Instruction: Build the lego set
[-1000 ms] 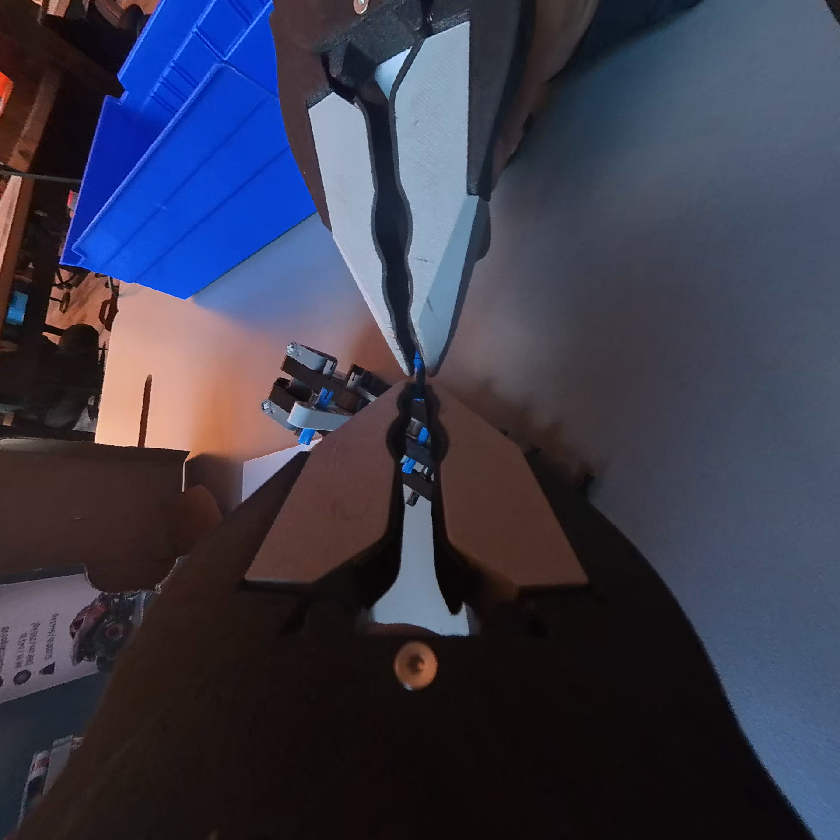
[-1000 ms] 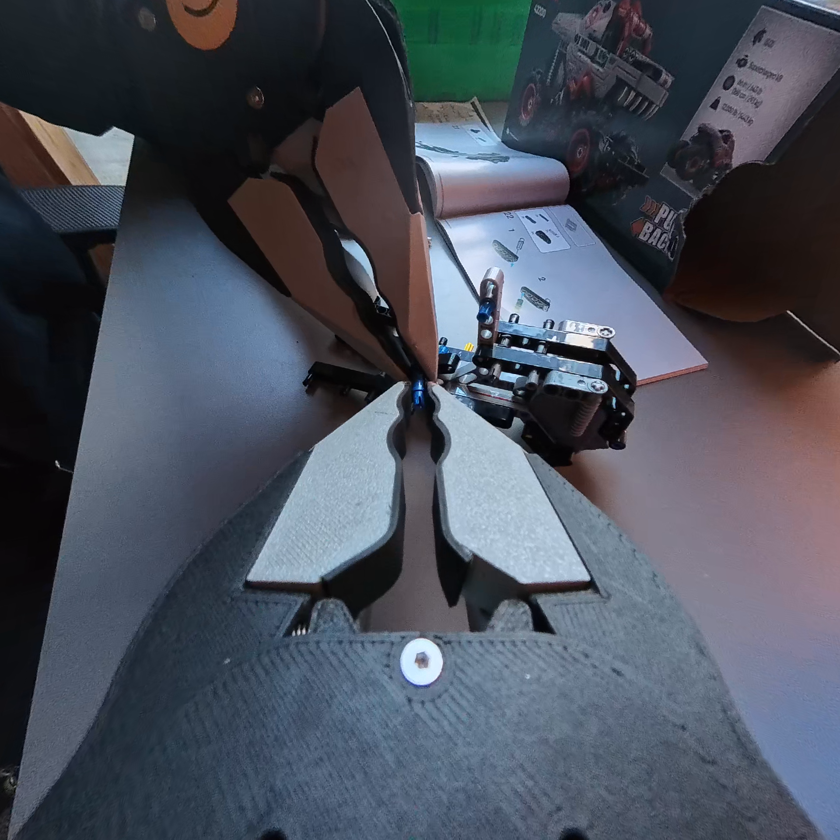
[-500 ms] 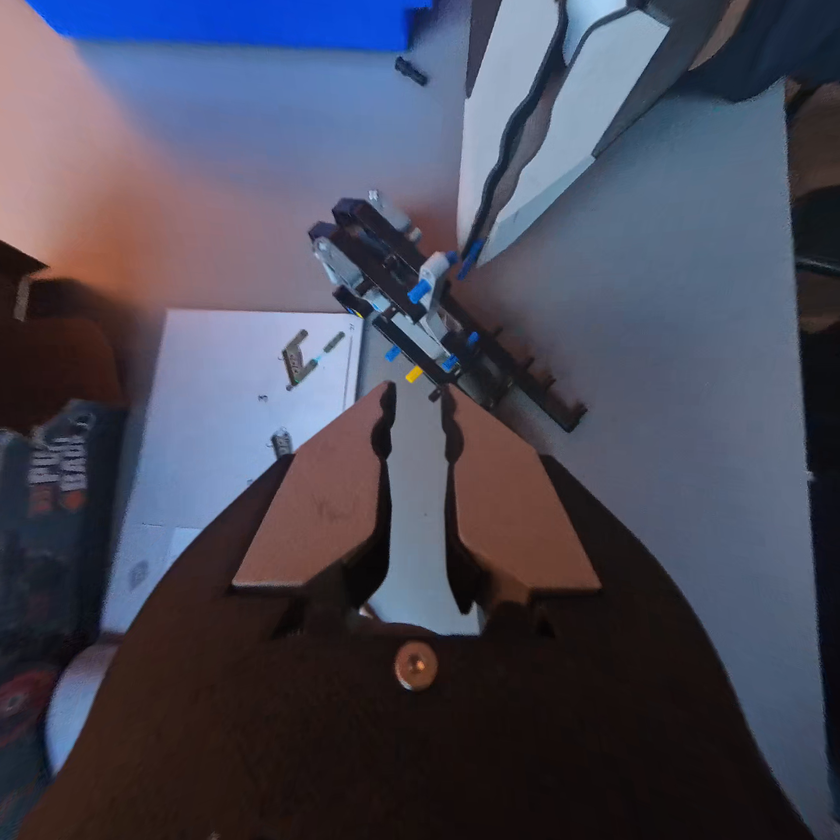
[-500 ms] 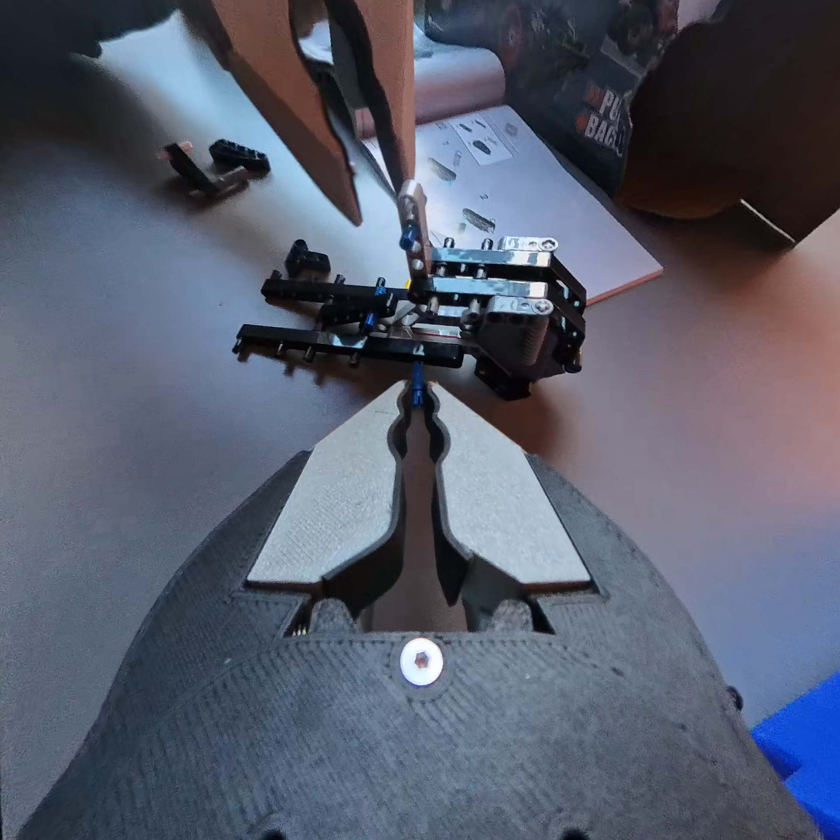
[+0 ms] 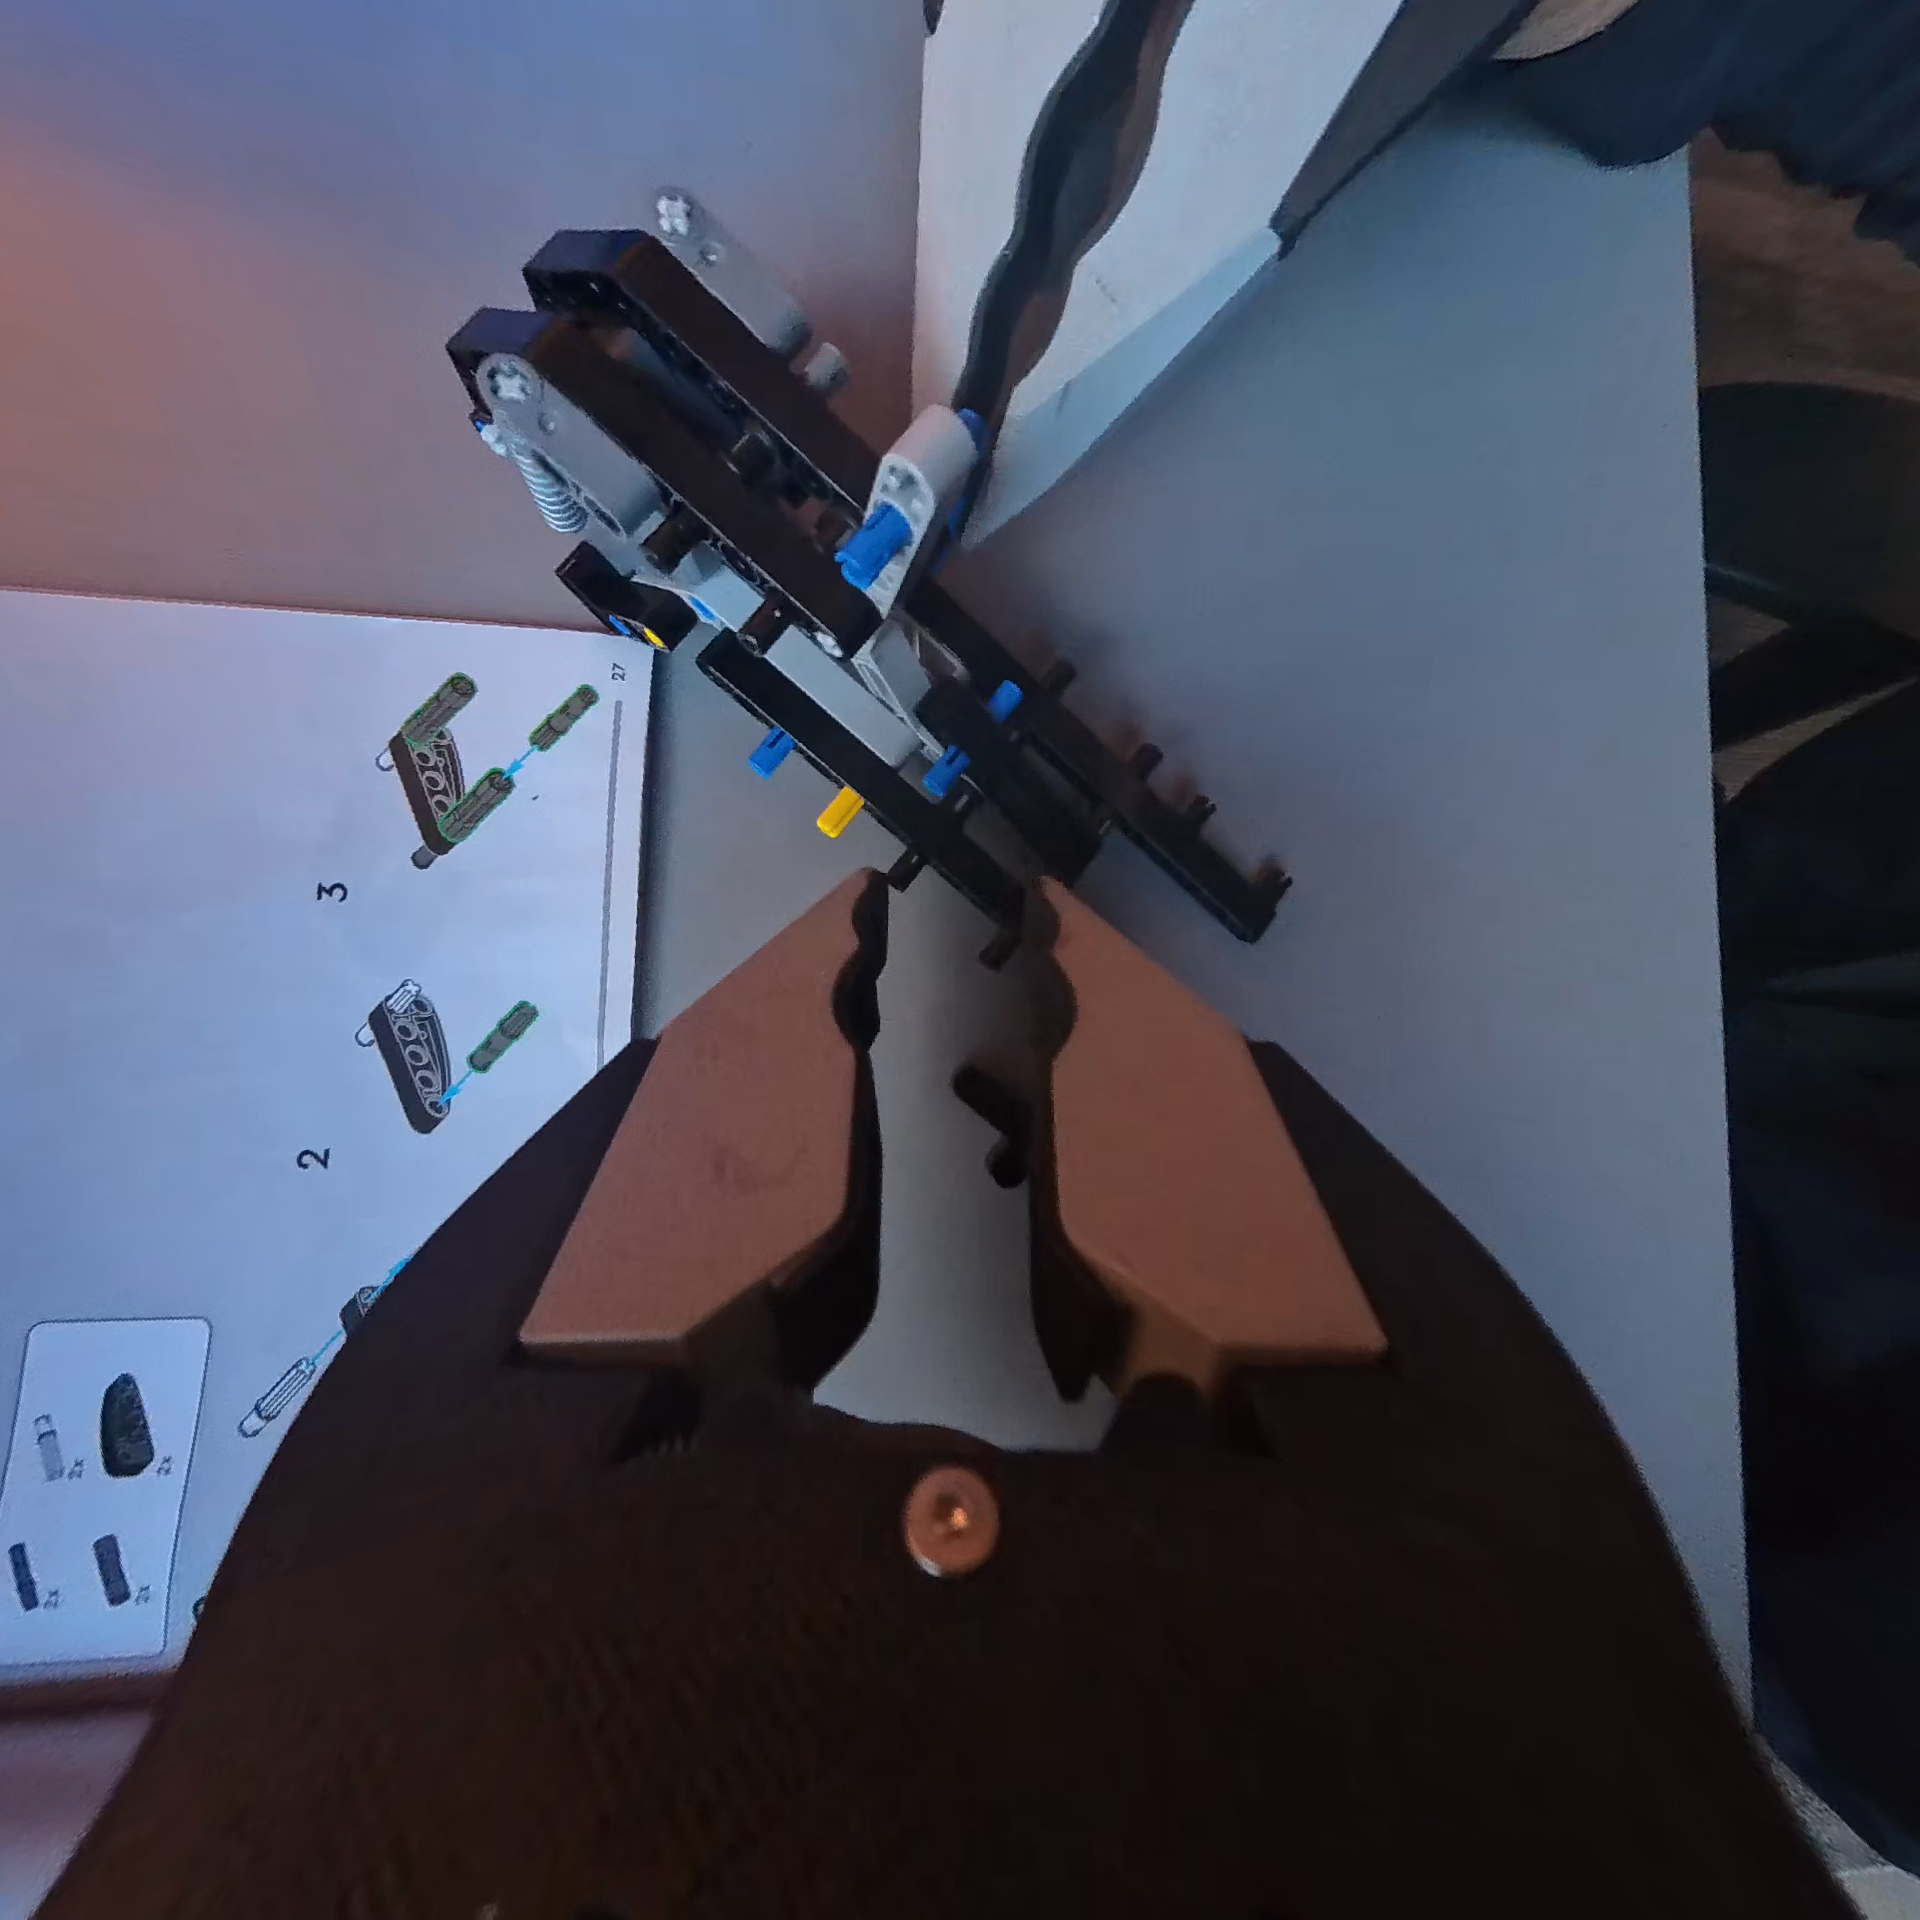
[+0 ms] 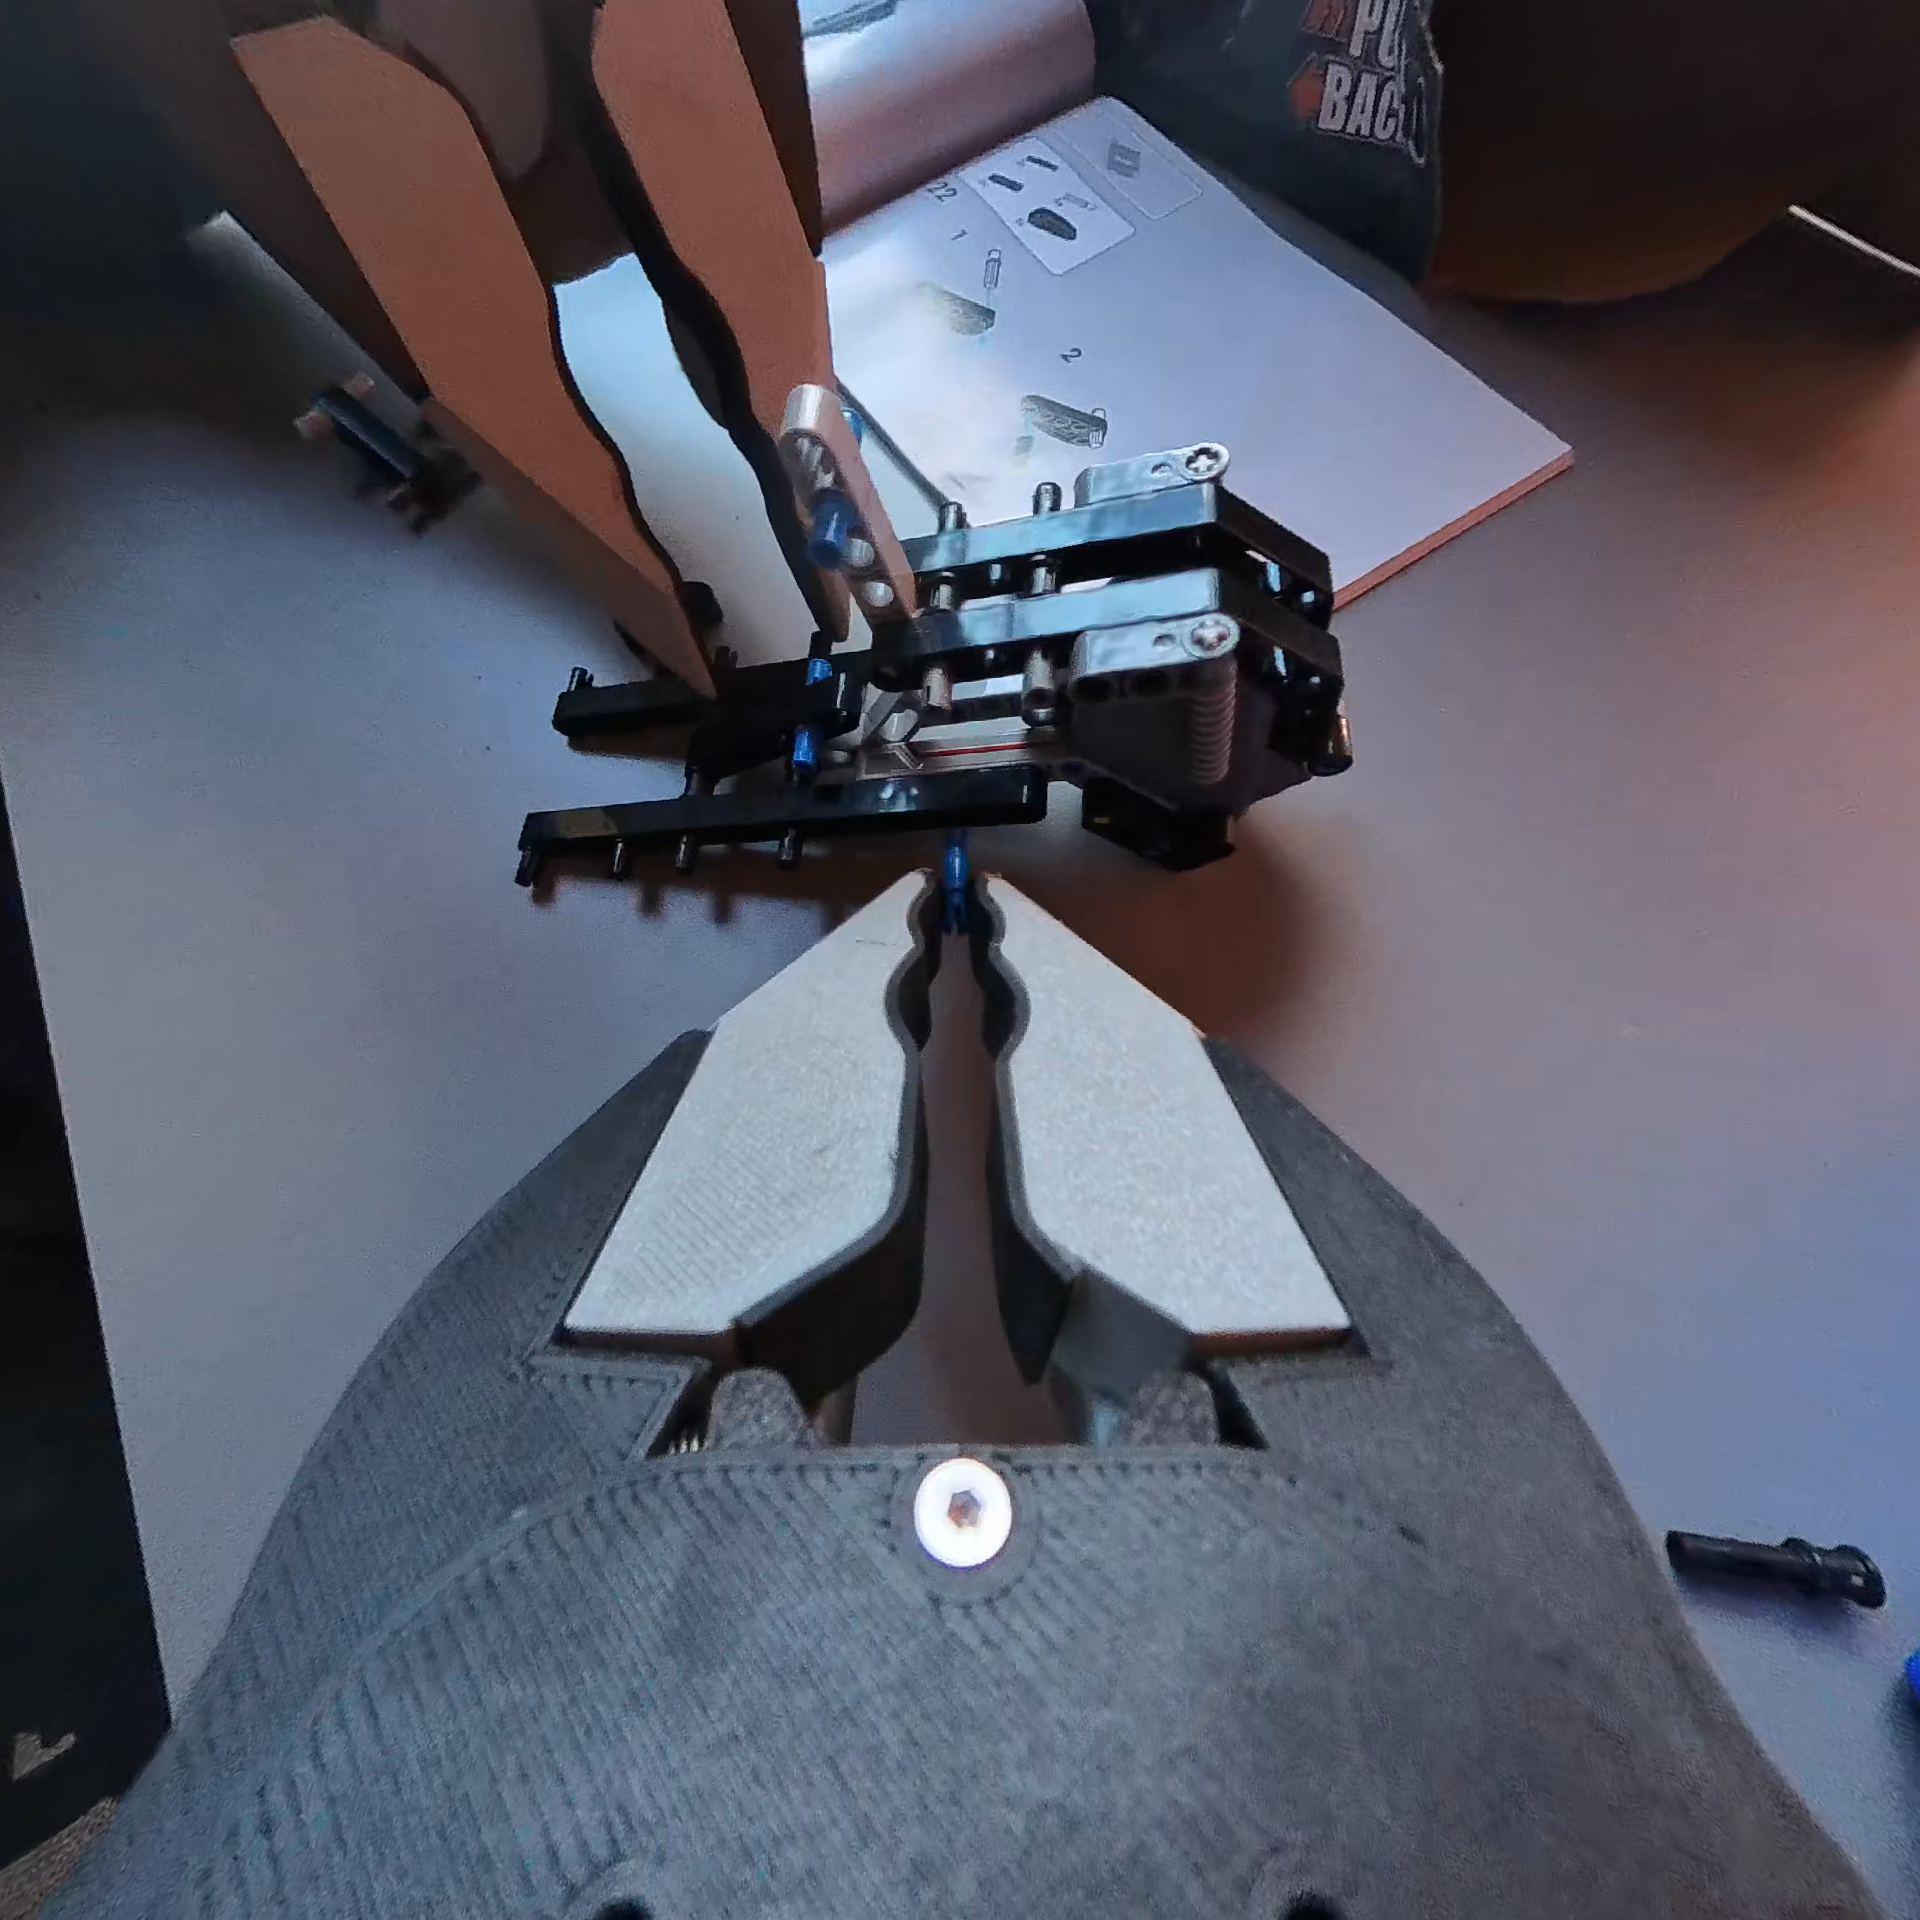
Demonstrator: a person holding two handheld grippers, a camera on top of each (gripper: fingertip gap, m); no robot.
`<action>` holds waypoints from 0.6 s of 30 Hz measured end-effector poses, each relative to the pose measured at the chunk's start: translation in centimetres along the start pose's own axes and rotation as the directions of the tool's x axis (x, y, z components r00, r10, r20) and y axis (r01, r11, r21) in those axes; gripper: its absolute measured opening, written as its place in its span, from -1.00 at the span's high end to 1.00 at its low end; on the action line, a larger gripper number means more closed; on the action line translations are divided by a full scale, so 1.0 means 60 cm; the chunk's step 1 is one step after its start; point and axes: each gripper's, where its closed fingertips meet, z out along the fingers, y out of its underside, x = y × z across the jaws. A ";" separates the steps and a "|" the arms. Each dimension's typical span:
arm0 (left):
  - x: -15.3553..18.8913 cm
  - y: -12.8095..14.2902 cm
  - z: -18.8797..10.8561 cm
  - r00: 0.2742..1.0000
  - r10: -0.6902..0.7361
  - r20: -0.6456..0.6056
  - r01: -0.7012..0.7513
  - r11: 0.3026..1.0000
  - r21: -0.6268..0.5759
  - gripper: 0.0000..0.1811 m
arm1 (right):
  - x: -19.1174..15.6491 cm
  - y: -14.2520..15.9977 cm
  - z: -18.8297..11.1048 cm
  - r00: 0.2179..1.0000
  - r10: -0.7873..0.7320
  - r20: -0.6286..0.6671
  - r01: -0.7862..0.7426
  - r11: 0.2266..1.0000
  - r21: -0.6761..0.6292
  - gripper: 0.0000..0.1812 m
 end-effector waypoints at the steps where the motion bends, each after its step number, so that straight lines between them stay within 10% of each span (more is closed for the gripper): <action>1: 0.001 0.000 0.000 1.000 -0.002 -0.007 0.002 1.000 0.000 0.74 | 0.000 0.000 0.000 1.000 0.002 0.002 -0.002 1.000 0.002 0.98; 18: -0.015 -0.019 0.022 0.986 -0.126 -0.106 0.132 0.990 0.052 0.72 | -0.002 -0.004 -0.002 0.999 0.022 0.024 -0.023 1.000 0.018 0.98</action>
